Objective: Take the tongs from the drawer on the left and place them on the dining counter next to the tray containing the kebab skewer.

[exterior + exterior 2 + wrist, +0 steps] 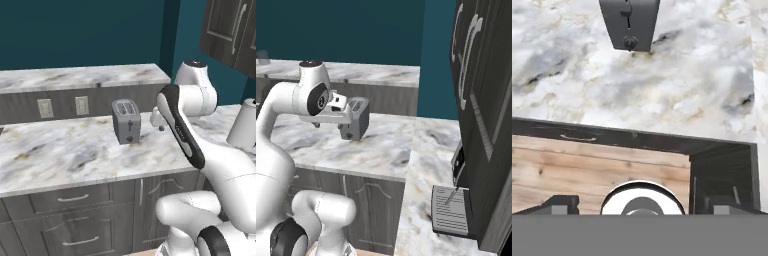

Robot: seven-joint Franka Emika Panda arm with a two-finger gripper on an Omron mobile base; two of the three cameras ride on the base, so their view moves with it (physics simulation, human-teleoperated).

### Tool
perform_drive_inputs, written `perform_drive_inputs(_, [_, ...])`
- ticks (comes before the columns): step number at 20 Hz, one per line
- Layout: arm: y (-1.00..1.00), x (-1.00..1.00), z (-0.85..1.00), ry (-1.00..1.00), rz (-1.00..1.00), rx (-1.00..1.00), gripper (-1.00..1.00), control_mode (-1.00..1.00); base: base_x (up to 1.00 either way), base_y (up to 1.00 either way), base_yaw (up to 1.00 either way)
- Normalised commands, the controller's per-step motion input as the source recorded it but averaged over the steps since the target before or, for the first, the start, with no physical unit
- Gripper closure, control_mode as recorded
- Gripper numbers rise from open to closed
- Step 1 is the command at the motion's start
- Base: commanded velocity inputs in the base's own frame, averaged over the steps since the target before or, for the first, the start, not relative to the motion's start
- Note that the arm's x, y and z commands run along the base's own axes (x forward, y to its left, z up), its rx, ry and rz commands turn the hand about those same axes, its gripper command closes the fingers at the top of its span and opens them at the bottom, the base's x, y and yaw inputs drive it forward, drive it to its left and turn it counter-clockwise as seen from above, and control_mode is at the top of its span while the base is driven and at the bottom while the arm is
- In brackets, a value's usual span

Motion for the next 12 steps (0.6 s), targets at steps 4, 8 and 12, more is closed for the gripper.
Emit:
perform_drive_inputs(4, [1.00, -0.66, -0.16, 0.00, 0.21, -0.24, -1.00, -1.00, 0.00, 0.00, 0.00])
perform_drive_inputs(8, [1.00, -0.64, -0.14, -0.01, 0.21, -0.31, -1.00, -1.00, 0.00, 0.00, 0.00])
perform_drive_inputs(12, [1.00, -0.56, -0.27, -0.08, 0.21, -0.26, -1.00, -1.00, 0.00, 0.00, 0.00])
